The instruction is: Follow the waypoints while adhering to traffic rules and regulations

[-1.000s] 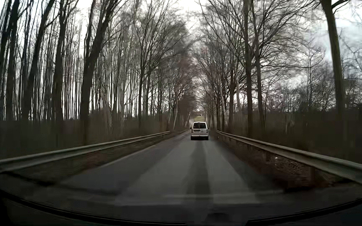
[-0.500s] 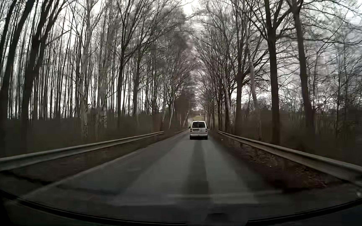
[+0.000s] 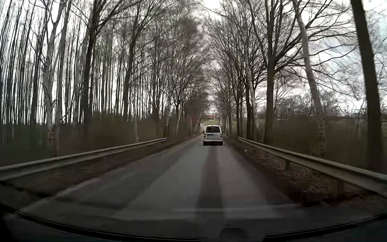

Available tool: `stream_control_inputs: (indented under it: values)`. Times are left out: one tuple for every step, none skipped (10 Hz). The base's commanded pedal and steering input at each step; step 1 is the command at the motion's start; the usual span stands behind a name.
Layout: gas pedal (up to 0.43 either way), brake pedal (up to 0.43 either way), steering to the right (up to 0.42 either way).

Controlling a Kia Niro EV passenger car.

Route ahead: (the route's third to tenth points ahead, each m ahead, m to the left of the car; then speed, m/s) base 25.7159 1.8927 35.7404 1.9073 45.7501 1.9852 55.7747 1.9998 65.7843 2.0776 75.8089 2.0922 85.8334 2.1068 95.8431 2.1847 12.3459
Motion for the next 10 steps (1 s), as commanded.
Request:
stream_control_inputs:
  values:
    - [0.079, 0.0, 0.004]
    - [0.079, 0.0, 0.003]
    - [0.079, 0.0, 0.004]
    - [0.079, 0.0, 0.003]
    - [0.079, 0.0, 0.004]
    - [0.079, 0.0, 0.004]
    - [0.079, 0.0, 0.004]
    - [0.079, 0.0, 0.005]
    - [0.079, 0.0, 0.005]
    - [0.079, 0.0, 0.004]
